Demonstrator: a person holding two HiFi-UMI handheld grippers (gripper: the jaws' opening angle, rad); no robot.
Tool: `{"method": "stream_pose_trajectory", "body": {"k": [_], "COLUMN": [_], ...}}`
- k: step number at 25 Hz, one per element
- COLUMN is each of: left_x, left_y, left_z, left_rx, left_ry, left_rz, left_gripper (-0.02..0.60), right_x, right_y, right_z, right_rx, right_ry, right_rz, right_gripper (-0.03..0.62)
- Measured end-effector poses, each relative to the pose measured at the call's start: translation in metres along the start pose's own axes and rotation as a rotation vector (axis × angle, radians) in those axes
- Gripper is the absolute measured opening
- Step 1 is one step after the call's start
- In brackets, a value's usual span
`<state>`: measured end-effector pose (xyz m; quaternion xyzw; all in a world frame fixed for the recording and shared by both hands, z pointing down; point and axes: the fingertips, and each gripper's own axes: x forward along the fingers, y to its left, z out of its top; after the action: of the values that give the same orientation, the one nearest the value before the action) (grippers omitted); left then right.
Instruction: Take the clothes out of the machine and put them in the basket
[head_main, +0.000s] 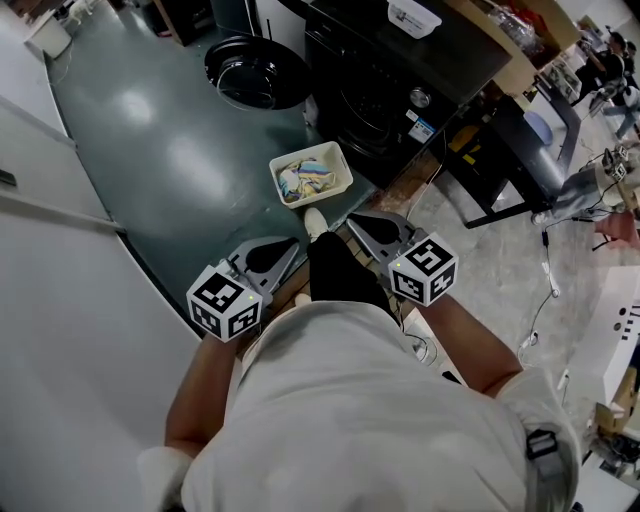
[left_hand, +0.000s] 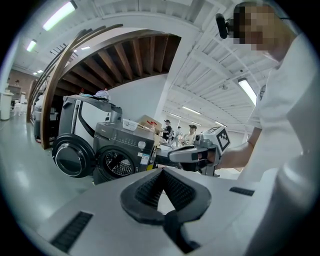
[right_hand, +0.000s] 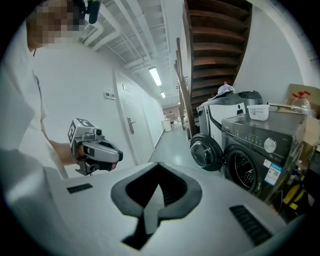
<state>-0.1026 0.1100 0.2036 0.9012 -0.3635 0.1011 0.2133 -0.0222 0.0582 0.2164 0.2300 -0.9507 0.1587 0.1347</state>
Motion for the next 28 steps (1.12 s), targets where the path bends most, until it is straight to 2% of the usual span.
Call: {"method": "stream_pose_trajectory", "body": {"k": [19, 28], "left_x": [0.003, 0.007], "left_y": [0.013, 0.032], "left_z": [-0.005, -0.016], "left_rx": [-0.030, -0.061], "left_ry": [-0.007, 0.022], "left_rz": [0.010, 0.022], "left_gripper": [-0.005, -0.005], "right_x": [0.002, 0.018], "right_y": [-0.009, -0.021], "right_z": [0.002, 0.000], "right_rx": [-0.010, -0.004], "right_ry": [0.003, 0.029], "right_rz": [-0.024, -0.009], "right_gripper": [0.005, 0.005]}}
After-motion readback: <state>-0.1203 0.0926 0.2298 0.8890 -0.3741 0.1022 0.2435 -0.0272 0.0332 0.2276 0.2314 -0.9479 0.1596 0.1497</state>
